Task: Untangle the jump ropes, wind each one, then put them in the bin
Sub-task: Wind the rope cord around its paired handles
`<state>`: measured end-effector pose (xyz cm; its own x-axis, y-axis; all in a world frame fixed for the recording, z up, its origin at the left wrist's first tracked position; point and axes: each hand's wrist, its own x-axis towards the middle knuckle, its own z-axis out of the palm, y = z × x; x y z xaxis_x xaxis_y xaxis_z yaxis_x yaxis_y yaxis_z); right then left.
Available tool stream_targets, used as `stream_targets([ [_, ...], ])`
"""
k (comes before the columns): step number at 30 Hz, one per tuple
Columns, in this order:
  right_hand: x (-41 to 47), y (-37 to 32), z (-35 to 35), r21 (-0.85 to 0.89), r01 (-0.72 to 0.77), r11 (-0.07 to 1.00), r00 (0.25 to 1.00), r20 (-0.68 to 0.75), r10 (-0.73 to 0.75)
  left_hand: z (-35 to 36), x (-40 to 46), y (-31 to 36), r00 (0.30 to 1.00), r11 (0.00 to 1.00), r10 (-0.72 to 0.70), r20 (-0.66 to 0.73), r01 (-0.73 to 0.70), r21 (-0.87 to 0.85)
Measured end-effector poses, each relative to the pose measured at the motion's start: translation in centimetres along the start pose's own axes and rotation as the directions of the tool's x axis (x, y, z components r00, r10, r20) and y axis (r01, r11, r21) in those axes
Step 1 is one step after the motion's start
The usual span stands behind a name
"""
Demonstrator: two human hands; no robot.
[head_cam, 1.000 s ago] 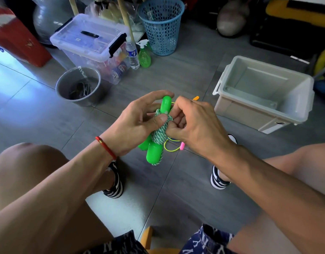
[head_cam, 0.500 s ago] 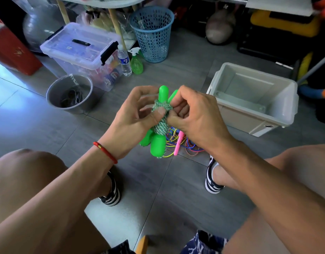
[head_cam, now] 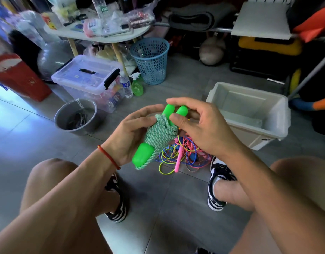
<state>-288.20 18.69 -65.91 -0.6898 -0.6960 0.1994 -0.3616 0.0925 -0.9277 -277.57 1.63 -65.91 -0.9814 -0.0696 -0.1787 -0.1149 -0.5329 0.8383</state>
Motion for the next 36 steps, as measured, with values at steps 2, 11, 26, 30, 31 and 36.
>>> stream_targets([
  [2, -0.2, -0.5, -0.2, 0.036, 0.0, 0.999, 0.996, -0.088, 0.004, 0.2, 0.2, 0.5, 0.998, 0.997, 0.006, -0.058, -0.001, 0.083],
  [11, -1.0, -1.8, -1.1, -0.17, 0.027, 0.985, 0.956, -0.285, -0.076, 0.4, -1.8, -0.2, 0.982, 0.695, 0.171, 0.081, -0.179, 0.696],
  [26, -2.4, -2.2, -3.1, -0.157, 0.092, 0.983, 0.996, 0.018, -0.09, 1.0, -1.5, 2.1, 0.958, 0.423, 0.209, 0.194, -0.268, 0.866],
  [30, -2.3, -1.5, -3.3, -0.214, 0.091, 0.973, 0.996, 0.036, -0.085, 0.9, -0.8, 2.2, 0.959, 0.367, 0.198, 0.201, -0.263, 0.892],
  [31, -2.3, -1.4, -3.5, -0.258, 0.095, 0.961, 0.995, 0.062, -0.082, 0.9, -0.5, 2.4, 0.962, 0.35, 0.192, 0.195, -0.253, 0.902],
  [36, -1.5, -2.0, -5.0, -0.519, 0.141, 0.843, 0.977, 0.211, -0.033, 2.0, 1.2, 3.5, 0.972, 0.325, 0.186, 0.141, -0.196, 0.925],
])
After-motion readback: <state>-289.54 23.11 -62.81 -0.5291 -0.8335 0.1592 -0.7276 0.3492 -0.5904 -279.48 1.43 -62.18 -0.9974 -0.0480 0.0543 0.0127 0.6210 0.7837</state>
